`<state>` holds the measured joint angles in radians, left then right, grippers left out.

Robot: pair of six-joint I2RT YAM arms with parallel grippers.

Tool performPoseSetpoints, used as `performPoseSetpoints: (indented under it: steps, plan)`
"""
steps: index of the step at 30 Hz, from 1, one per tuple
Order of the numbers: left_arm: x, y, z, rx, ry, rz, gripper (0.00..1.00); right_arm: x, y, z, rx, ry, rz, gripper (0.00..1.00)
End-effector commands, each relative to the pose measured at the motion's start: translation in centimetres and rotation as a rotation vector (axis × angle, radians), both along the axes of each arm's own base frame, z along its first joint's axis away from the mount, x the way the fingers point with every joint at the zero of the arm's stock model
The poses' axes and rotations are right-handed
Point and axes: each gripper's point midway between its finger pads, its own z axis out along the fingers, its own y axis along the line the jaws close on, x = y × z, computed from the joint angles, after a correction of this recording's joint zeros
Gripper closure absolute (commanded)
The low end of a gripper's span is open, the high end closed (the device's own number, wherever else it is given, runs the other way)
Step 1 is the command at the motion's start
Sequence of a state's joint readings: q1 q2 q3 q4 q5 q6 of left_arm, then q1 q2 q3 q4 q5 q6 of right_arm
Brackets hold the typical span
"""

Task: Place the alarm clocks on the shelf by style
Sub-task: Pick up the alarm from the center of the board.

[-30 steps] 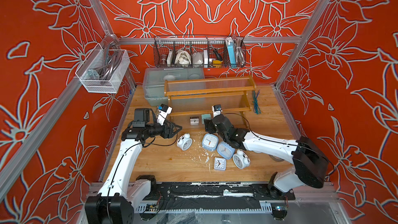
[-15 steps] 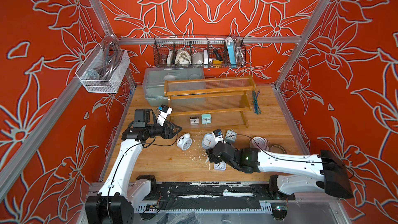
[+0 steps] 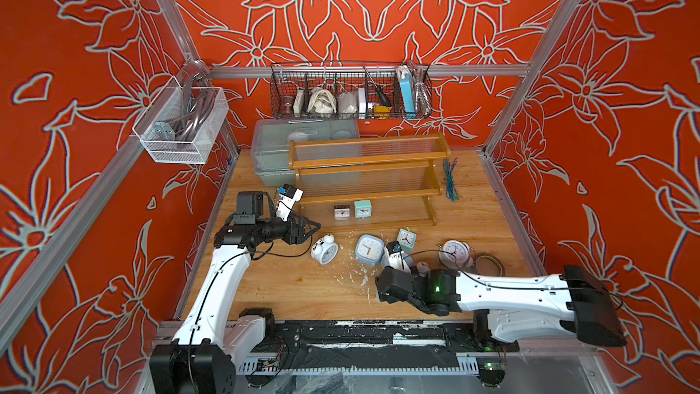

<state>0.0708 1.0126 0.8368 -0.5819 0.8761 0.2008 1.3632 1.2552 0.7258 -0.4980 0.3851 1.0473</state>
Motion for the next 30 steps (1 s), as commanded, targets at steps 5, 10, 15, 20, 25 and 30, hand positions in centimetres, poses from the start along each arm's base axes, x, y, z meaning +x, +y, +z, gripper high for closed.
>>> performPoseSetpoints:
  steps: [5, 10, 15, 20, 25, 30]
  plan:
    - [-0.1, -0.4, -0.1, -0.013, -0.005, -0.018, 0.34, -0.8, -0.1, -3.5, -0.031, 0.064, -0.059, 0.14]
    - [-0.2, -0.4, -0.1, -0.013, -0.005, -0.019, 0.34, -0.8, 0.1, -4.4, -0.050, 0.068, -0.050, 0.14]
    - [-0.2, -0.4, -0.1, -0.013, -0.002, -0.019, 0.34, -0.8, 0.1, -3.3, -0.111, 0.031, 0.061, 0.14]
    - [-0.1, -0.4, -0.1, -0.015, -0.002, -0.019, 0.34, -1.3, -0.7, -2.0, -0.175, 0.023, 0.194, 0.13]
    - [-0.1, -0.4, -0.1, -0.015, 0.000, -0.021, 0.34, -2.7, -0.2, -1.2, -0.248, 0.089, 0.411, 0.09]
    - [-0.2, -0.4, 0.0, -0.015, -0.002, -0.021, 0.34, -4.0, 0.8, -1.1, -0.324, 0.157, 0.576, 0.07]
